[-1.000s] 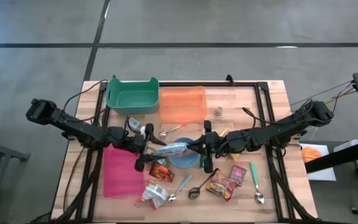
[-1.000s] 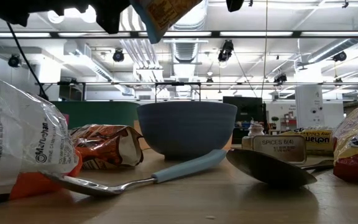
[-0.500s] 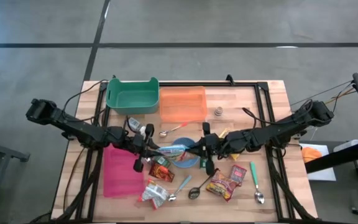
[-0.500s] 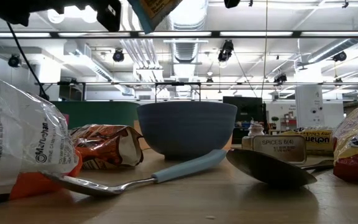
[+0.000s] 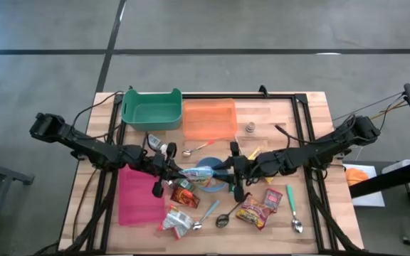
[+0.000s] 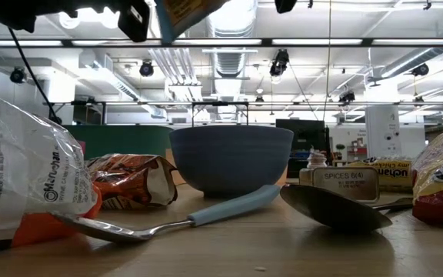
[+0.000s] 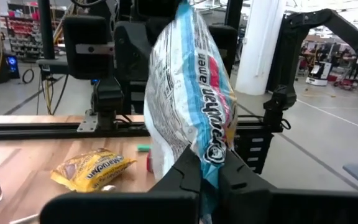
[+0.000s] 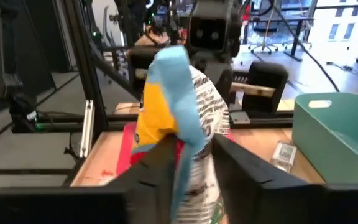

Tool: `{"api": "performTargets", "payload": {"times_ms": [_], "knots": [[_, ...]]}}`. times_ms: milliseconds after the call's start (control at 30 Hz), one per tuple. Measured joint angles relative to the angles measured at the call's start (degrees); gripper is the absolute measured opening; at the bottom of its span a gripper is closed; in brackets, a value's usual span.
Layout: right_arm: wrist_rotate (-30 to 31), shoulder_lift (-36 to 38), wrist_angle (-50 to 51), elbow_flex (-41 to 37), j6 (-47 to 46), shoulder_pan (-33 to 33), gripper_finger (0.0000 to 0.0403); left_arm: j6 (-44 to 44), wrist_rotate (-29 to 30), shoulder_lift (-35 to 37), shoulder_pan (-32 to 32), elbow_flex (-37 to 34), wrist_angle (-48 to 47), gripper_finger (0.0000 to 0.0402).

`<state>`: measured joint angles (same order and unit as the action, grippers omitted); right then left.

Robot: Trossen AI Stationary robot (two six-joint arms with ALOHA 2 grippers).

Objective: Pick & Place Food Item
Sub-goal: Put the blue noodle pack into the pink bin

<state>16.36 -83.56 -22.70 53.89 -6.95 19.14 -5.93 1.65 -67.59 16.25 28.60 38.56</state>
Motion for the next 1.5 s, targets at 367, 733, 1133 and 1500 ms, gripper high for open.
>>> {"api": "performTargets", "payload": {"times_ms": [367,733,1133,1500], "knots": [[0.3,-1.8,5.1,5.4,0.8,0.4,0.0254,-14.6,0.7,3.8,0.0,0.0,-3.5,0.0000],[5.5,-1.1,9.8,5.8,-2.2,0.5,0.0263,-21.6,6.5,13.3,0.7,0.0,-18.2,0.0000],[12.2,-0.2,15.5,5.8,-5.1,0.4,0.0263,-36.7,10.8,26.5,0.9,0.0,-38.0,0.0000],[12.3,-0.1,16.7,5.7,-5.0,0.5,0.0263,-47.8,12.5,31.0,1.0,10.4,-74.4,0.0000]]}}
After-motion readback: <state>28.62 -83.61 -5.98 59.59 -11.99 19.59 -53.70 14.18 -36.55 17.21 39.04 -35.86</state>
